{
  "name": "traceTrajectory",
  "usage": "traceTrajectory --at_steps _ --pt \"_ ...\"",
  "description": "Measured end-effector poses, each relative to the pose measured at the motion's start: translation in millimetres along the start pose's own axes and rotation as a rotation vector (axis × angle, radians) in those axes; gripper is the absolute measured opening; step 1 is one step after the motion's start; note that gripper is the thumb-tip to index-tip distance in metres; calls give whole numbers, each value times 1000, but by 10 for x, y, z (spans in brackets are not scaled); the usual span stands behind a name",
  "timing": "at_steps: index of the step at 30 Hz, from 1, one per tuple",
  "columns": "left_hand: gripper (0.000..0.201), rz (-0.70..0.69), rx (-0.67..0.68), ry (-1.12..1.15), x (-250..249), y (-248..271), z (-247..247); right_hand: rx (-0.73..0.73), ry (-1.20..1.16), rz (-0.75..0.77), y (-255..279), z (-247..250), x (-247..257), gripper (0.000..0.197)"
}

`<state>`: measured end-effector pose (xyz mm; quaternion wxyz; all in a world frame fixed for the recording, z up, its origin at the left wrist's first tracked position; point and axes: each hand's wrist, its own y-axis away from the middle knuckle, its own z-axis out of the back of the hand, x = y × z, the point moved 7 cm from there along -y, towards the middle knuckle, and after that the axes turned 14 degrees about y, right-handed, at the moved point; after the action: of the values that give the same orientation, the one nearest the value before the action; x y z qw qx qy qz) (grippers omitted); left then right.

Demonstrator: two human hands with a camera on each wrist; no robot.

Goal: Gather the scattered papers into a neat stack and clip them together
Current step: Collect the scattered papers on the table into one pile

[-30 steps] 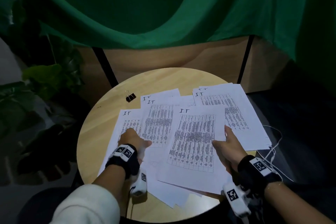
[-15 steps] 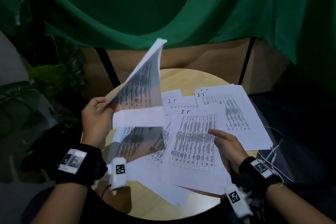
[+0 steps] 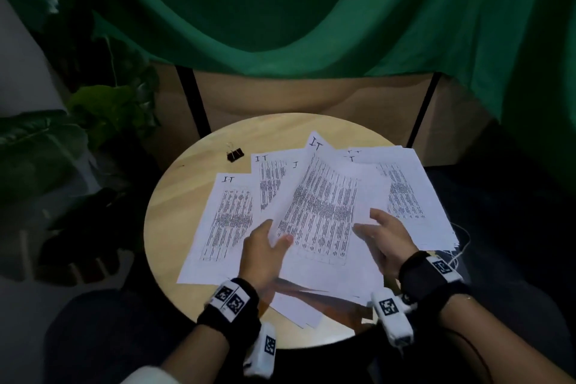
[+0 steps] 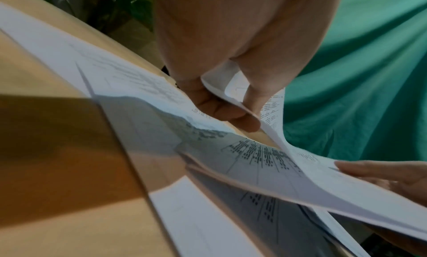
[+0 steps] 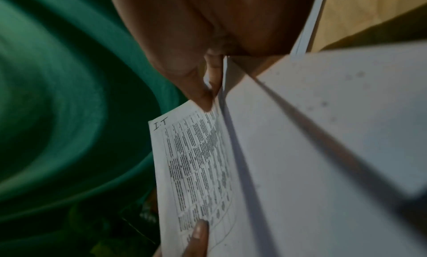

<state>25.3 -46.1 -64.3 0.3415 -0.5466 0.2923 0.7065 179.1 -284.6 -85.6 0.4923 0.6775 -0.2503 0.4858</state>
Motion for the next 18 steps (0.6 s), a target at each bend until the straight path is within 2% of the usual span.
traceTrajectory --at_steps 1,3,5,6,8,11,13,15,18 --pt "20 7 15 -9 34 13 -12 -20 31 5 15 -16 -7 64" --pt "28 28 53 -7 85 5 -4 -58 27 29 55 -22 64 50" --pt "33 51 68 -44 78 -5 65 -117 211 109 101 44 305 44" --pt "35 70 54 -68 84 -22 134 -147 326 153 99 91 444 47" --pt "45 92 3 -220 111 -72 313 -164 406 208 75 205 709 65" --pt "89 190 8 -630 228 -134 507 -137 291 257 16 408 1097 91" --pt "102 232 19 -741 242 -188 548 -133 184 247 -103 609 1302 90" --pt "96 219 15 -743 233 -281 544 -105 144 229 -300 817 1409 78" --pt "76 243 39 -648 278 -363 525 -32 173 147 -558 993 1389 58"
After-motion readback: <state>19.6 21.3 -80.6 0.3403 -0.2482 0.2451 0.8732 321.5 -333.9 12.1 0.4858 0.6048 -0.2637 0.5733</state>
